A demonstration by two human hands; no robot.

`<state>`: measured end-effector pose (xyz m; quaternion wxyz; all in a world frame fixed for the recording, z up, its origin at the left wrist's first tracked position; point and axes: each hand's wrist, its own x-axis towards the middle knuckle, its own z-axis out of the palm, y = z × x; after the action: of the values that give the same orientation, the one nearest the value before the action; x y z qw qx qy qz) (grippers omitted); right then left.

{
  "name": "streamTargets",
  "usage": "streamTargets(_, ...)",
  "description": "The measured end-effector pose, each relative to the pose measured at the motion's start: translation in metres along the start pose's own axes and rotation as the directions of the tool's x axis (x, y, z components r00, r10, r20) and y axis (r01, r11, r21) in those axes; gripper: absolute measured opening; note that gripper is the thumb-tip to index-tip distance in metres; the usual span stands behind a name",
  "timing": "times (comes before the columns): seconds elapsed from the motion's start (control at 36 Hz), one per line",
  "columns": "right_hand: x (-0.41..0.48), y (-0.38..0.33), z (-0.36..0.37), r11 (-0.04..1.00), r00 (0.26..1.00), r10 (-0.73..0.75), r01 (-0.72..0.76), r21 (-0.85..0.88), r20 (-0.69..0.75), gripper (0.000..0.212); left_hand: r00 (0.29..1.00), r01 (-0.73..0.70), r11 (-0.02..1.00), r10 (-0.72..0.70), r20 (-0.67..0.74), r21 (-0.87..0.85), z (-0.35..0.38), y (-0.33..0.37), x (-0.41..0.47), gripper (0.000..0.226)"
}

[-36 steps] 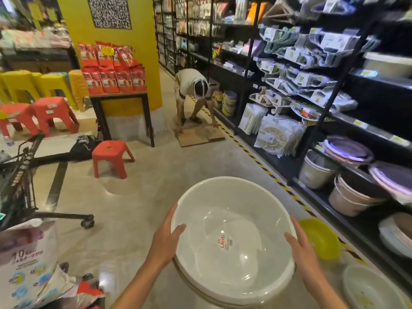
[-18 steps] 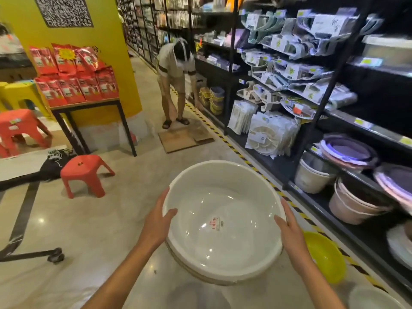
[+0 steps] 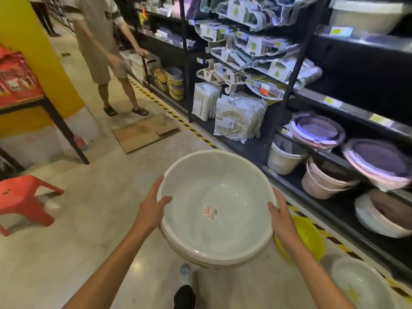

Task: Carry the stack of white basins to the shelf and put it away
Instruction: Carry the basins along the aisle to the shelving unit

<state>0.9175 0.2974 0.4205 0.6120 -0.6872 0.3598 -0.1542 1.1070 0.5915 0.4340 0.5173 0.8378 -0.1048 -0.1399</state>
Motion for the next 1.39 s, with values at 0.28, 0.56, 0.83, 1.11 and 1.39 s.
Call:
streamTargets(0.28,0.108,0.018,0.052,0.993,0.99,0.078,-0.087,-0.078,-0.116,0.054,0.982,0.081,0.992,-0.063,0.181,-0.095,0.038,-0.036,0.172,0.07)
streamTargets(0.56,0.19,0.081,0.082,0.966,0.956,0.229,-0.247,-0.079,-0.182,0.063,0.954,0.099,0.995,-0.088,0.288,-0.027,0.1,-0.093,0.276,0.073)
streamTargets(0.83,0.288,0.212,0.093,0.918,0.913,0.383,-0.393,-0.051,-0.138,0.063,0.963,0.098,0.995,-0.101,0.251,0.026,0.189,-0.2,0.333,0.07)
streamTargets(1.11,0.373,0.398,0.133,0.871,0.873,0.483,-0.487,-0.065,-0.075,0.061,0.932,0.211,0.974,-0.226,0.283,0.08,0.298,-0.382,0.385,0.056)
streamTargets(1.39,0.404,0.552,0.172,0.849,0.853,0.517,-0.522,-0.082,-0.067,0.063,0.921,0.204,0.965,-0.246,0.302,0.164,0.365,-0.52,0.406,0.056)
